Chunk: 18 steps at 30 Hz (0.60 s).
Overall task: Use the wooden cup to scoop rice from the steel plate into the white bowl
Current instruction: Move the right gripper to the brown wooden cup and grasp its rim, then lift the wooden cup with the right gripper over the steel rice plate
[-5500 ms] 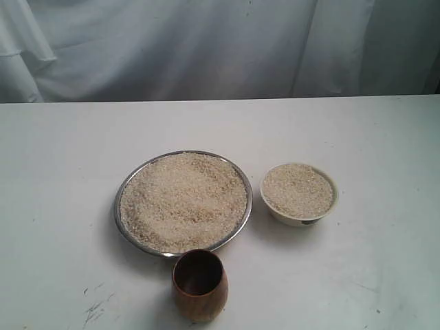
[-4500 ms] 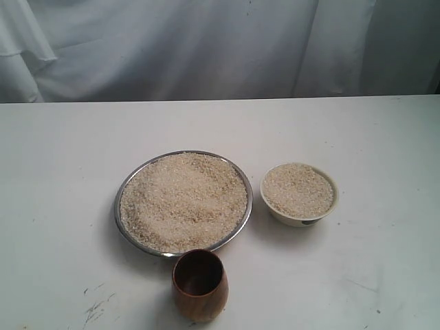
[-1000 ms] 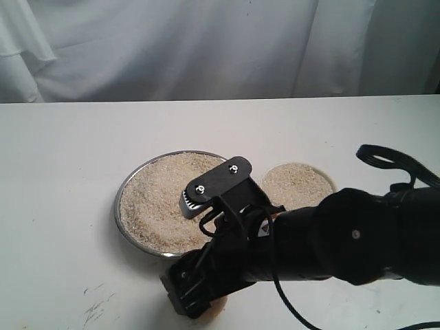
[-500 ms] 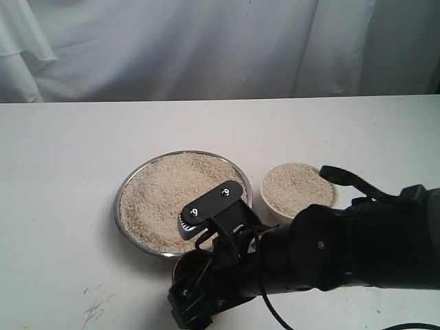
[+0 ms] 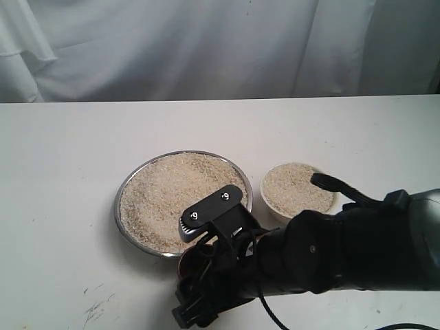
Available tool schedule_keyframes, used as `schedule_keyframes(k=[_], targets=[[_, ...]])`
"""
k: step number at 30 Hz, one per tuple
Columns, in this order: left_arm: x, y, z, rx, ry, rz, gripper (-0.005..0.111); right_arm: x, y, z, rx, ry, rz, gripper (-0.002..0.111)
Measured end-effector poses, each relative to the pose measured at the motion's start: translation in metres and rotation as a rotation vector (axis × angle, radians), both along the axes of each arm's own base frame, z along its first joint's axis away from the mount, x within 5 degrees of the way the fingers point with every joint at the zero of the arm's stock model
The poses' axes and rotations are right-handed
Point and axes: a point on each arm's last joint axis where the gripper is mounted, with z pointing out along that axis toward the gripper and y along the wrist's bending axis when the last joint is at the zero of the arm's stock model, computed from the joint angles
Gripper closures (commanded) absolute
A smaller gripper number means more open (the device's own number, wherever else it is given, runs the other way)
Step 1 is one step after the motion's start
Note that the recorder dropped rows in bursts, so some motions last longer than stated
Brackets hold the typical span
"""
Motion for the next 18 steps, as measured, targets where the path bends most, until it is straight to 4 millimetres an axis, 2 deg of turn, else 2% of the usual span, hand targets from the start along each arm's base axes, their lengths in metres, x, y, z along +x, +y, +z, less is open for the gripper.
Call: schedule_keyframes(k=[3,9,15,18], targets=[[0.000,0.000,0.000,0.000,0.000,0.000,0.107,0.000,0.000,0.000,0.003,0.002,-0.006,0.107],[0.000,0.000,0.000,0.000,0.000,0.000,0.107,-0.005,-0.001,0.007,0.010,0.034,0.014,0.108],[0.000,0.000,0.000,0.000,0.000,0.000,0.107,-0.011,-0.007,0.040,0.062,-0.020,0.086,0.108],[0.000,0.000,0.000,0.000,0.000,0.000,0.107,-0.007,-0.010,0.060,0.095,-0.061,0.098,0.108]])
